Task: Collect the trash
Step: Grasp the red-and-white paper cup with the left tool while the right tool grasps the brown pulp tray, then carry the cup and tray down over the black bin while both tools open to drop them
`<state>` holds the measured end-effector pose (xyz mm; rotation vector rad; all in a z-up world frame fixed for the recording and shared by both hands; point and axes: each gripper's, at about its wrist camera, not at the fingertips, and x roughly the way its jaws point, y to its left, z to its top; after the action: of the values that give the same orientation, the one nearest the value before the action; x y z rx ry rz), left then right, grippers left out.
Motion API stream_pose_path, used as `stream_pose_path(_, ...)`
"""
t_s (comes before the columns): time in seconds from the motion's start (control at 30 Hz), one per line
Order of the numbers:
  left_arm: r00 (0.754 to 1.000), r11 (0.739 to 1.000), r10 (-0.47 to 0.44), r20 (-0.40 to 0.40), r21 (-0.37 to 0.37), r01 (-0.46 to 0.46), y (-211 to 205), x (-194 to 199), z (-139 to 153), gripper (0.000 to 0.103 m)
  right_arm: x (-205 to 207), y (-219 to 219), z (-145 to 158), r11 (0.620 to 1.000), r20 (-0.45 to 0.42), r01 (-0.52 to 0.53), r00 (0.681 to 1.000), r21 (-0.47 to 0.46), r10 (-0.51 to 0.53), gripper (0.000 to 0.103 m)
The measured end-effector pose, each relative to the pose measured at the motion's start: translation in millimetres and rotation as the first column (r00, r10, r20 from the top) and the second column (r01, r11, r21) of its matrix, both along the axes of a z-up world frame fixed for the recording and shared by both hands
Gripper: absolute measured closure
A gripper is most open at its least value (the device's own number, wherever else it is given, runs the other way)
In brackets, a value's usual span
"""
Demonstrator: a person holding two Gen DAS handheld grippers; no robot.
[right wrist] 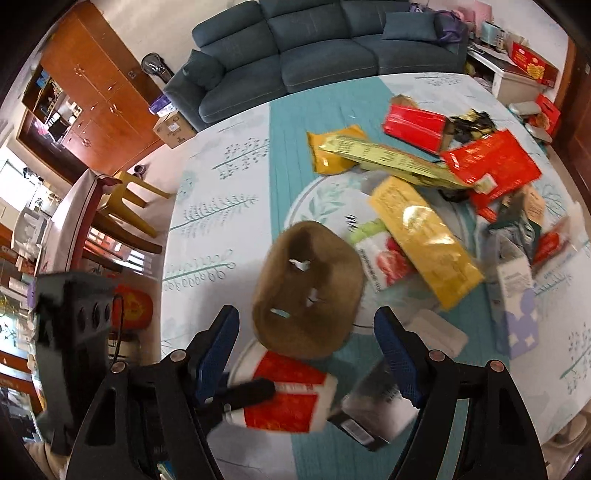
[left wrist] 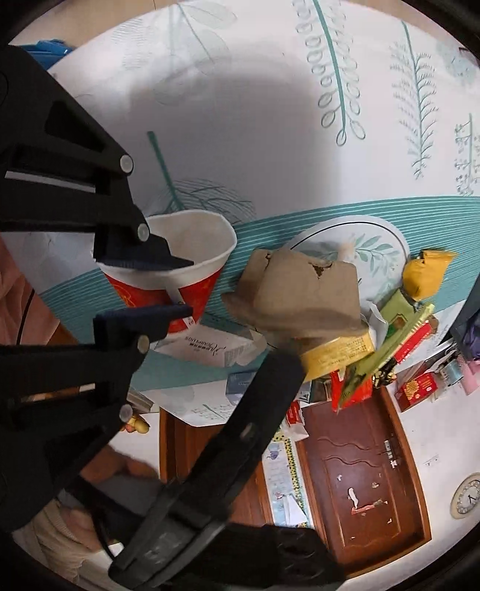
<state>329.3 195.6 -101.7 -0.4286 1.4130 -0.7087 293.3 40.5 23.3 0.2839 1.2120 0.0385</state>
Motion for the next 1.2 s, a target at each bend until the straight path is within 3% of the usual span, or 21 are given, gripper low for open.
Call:
stream_pose_path(0.1, 0.999, 0.999, 0.032, 0.031, 0.020, -0.032, 2.7, -9.4, 17.6, 0.102, 10.5, 10.2, -6.4, 1.000, -0.012, -0.021, 1.000, 0.002, 0.021, 0.032)
stream_pose_path(0.27, 0.992, 0.985, 0.053, 0.112, 0.156, -0.070, 12.0, -23.4, 43.6, 0.102, 23.7, 21.2, -28.5, 0.999, -0.080, -0.044, 0.996, -0.012, 0.043, 0.064)
stream_pose_path(0.3, 0.991, 0.982, 0.056, 0.123, 0.171, -0.077, 12.1, -25.4, 46.7, 0.102, 24.1, 21.1, -31.0, 0.999, -0.077, -0.045, 0.996, 0.009, 0.045, 0.065)
stream_pose_path(0.37, 0.987, 0.973, 0.066, 0.146, 0.209, -0.095, 12.6, -32.1, 55.9, 0.102, 22.3, 21.2, -30.6, 0.998, -0.063, -0.036, 0.997, 0.050, 0.039, 0.085)
stream_pose_path(0.4, 0.986, 0.971, 0.071, 0.151, 0.215, -0.103, 15.5, -35.0, 59.1, 0.102, 21.2, 23.0, -29.1, 0.998, -0.052, -0.038, 0.998, 0.059, 0.041, 0.090)
stream_pose_path(0.6, 0.975, 0.960, 0.098, 0.197, 0.240, -0.145, 31.2, -52.4, 82.0, 0.102, -3.7, 19.0, 3.4, 0.993, 0.026, -0.083, 0.996, 0.087, 0.081, 0.092)
stream_pose_path(0.8, 0.963, 0.958, 0.093, 0.254, 0.241, -0.156, 12.2, -81.7, 111.9, 0.102, -57.1, -6.6, 52.8, 0.988, 0.117, -0.121, 0.987, 0.098, 0.109, 0.093)
stream_pose_path(1.0, 0.951, 0.963, 0.093, 0.295, 0.216, -0.161, -29.1, -135.0, 143.4, 0.102, -137.0, -56.1, 98.4, 0.986, 0.214, -0.128, 0.971, 0.105, 0.103, 0.093)
stream_pose_path(1.2, 0.941, 0.959, 0.076, 0.328, 0.233, -0.159, -100.7, -200.0, 148.8, 0.102, -234.5, -123.1, 109.7, 0.984, 0.247, -0.145, 0.962, 0.100, 0.116, 0.093)
